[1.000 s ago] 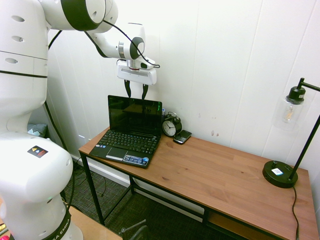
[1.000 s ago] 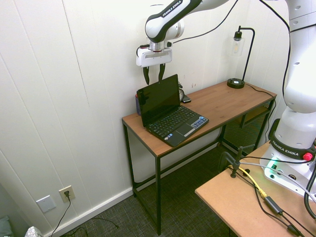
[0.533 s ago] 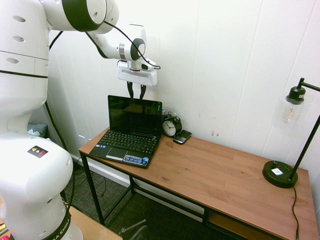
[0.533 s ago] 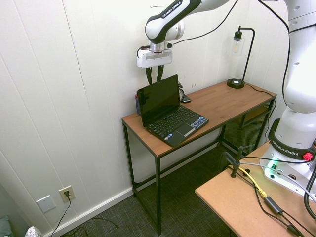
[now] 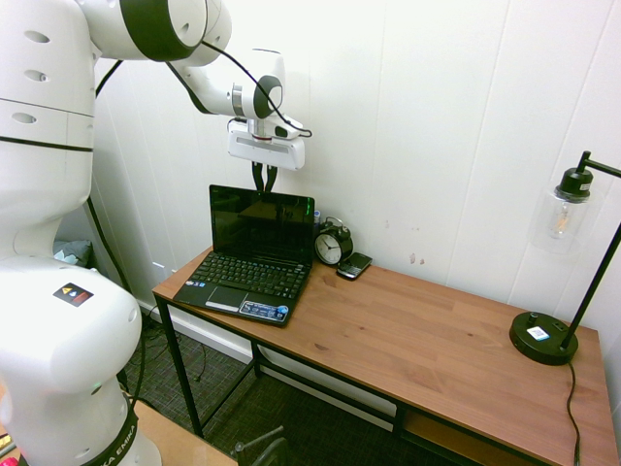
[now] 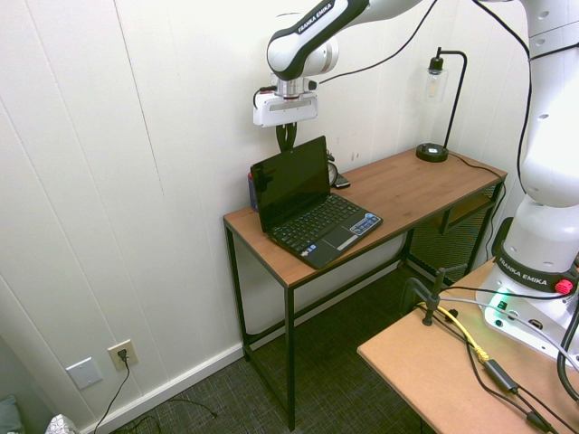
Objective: Close the laptop lid
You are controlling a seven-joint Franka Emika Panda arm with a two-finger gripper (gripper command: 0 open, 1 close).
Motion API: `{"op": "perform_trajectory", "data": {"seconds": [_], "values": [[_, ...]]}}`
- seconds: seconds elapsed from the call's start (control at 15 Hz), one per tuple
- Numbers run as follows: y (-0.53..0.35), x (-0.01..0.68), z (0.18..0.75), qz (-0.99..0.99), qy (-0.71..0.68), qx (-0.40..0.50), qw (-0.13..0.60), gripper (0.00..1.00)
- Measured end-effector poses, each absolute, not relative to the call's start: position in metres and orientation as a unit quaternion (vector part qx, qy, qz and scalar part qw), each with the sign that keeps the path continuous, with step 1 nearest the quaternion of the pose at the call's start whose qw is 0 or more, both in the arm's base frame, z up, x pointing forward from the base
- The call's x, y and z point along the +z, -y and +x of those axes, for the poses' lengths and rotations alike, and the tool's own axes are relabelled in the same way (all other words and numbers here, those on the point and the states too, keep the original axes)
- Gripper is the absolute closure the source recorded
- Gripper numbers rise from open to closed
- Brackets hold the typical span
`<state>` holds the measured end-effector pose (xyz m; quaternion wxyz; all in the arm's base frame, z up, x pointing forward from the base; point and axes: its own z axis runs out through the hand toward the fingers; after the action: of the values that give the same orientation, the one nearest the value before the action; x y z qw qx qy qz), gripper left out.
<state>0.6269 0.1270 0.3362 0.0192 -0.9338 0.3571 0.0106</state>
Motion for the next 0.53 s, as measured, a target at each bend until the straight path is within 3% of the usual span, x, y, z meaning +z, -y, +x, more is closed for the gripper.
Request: {"op": "perform_trajectory", "data": {"seconds": [0.53], "values": [[-0.12,0.331,0.579,-0.934,-0.356,0.031,-0.003,1.0]]}}
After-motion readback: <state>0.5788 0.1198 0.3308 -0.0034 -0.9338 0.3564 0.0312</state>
